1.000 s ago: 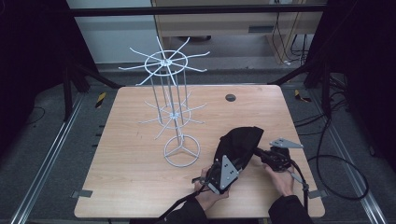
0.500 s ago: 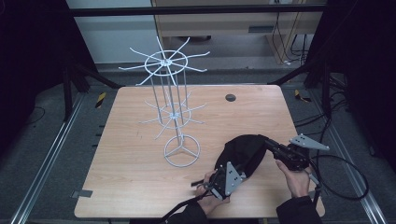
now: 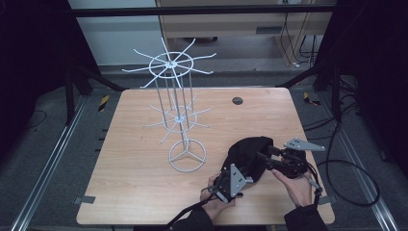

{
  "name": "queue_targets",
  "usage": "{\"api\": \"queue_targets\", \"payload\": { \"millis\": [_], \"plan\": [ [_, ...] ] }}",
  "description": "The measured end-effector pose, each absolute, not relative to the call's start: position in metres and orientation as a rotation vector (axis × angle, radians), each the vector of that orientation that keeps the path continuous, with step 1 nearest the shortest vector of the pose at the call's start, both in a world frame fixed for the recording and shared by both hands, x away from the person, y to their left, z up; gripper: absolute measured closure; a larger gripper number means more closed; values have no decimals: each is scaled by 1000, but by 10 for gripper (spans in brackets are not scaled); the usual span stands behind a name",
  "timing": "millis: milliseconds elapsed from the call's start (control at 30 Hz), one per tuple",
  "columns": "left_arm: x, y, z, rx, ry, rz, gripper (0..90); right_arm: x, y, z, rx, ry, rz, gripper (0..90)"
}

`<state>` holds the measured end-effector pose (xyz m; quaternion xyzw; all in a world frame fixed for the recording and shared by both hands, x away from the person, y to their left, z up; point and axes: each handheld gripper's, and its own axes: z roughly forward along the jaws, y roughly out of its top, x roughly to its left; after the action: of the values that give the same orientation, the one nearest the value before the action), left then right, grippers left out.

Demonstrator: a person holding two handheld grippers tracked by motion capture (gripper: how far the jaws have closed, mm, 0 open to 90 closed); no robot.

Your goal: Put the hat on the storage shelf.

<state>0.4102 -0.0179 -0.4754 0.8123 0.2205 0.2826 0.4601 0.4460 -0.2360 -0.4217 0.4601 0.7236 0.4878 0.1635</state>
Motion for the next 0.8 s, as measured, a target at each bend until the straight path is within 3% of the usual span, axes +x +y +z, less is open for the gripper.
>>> {"api": "queue_targets", "payload": {
  "millis": [300, 633, 733, 800],
  "plan": [
    [416, -15, -476, 1999, 586, 674, 825, 449, -218, -416, 1290, 2085, 1456, 390],
    [409, -21, -478, 2003, 565, 716, 823, 459, -198, -426, 1363, 2136, 1355, 424],
    [407, -21, -477, 2018, 541, 701, 816, 464, -192, -430, 1368, 2133, 1334, 549],
    [410, -17, -476, 2014, 550, 631, 763, 465, -192, -430, 1388, 2141, 1369, 636]
  ]
}}
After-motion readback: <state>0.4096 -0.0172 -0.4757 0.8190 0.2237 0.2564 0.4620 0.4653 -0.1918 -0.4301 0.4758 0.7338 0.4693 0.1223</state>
